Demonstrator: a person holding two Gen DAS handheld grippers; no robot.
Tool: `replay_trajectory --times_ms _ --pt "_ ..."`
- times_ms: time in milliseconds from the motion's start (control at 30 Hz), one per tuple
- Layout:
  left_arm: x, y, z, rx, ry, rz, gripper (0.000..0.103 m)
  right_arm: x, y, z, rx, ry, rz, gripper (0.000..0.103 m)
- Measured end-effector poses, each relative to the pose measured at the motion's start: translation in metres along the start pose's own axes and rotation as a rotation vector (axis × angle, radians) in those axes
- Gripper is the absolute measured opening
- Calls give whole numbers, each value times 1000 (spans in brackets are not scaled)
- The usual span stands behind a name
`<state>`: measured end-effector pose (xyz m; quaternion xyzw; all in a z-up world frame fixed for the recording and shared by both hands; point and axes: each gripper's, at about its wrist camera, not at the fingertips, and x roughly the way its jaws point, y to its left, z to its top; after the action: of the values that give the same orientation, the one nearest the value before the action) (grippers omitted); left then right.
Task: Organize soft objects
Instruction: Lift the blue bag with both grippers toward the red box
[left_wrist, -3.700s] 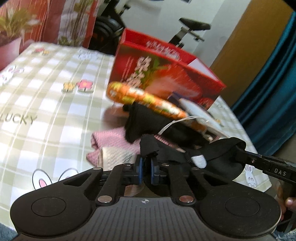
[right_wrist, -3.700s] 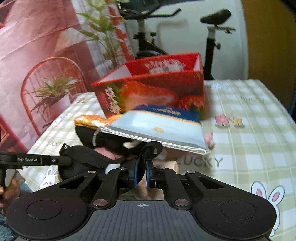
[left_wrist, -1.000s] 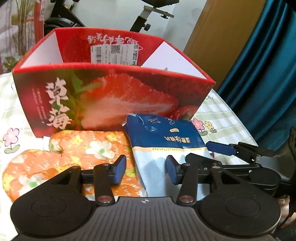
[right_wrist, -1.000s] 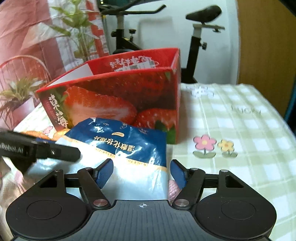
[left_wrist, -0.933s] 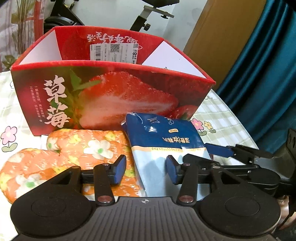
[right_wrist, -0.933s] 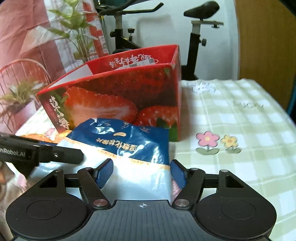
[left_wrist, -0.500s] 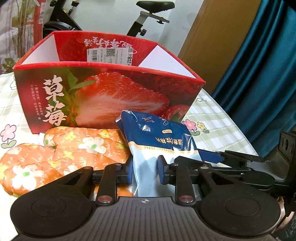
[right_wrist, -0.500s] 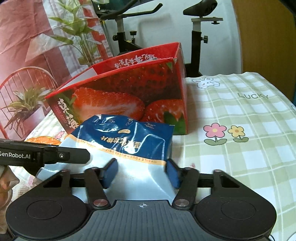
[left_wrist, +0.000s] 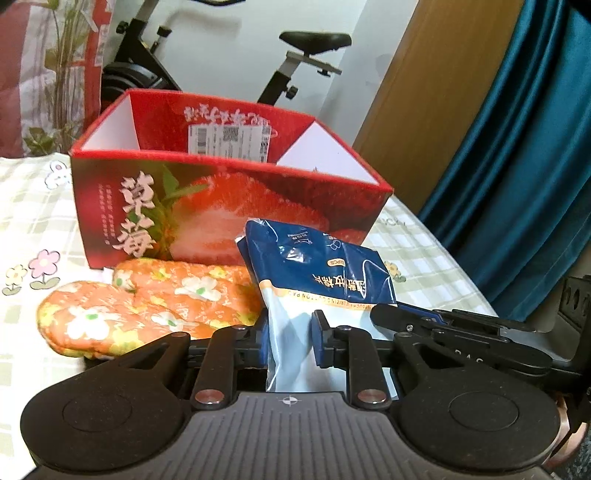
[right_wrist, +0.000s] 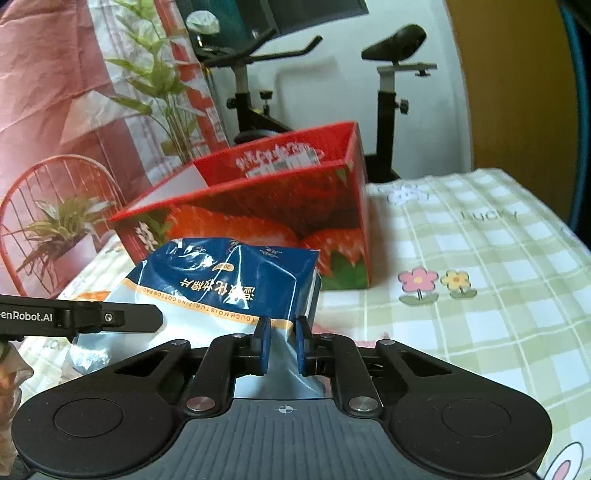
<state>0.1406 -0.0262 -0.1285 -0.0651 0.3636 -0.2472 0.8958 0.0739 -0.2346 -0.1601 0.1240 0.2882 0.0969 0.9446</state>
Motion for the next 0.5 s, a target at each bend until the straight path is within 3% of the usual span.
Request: replay_trajectory --times_ms 500 --pt "-34 -5 14 23 -106 -2 23 -27 21 29 -45 -85 45 13"
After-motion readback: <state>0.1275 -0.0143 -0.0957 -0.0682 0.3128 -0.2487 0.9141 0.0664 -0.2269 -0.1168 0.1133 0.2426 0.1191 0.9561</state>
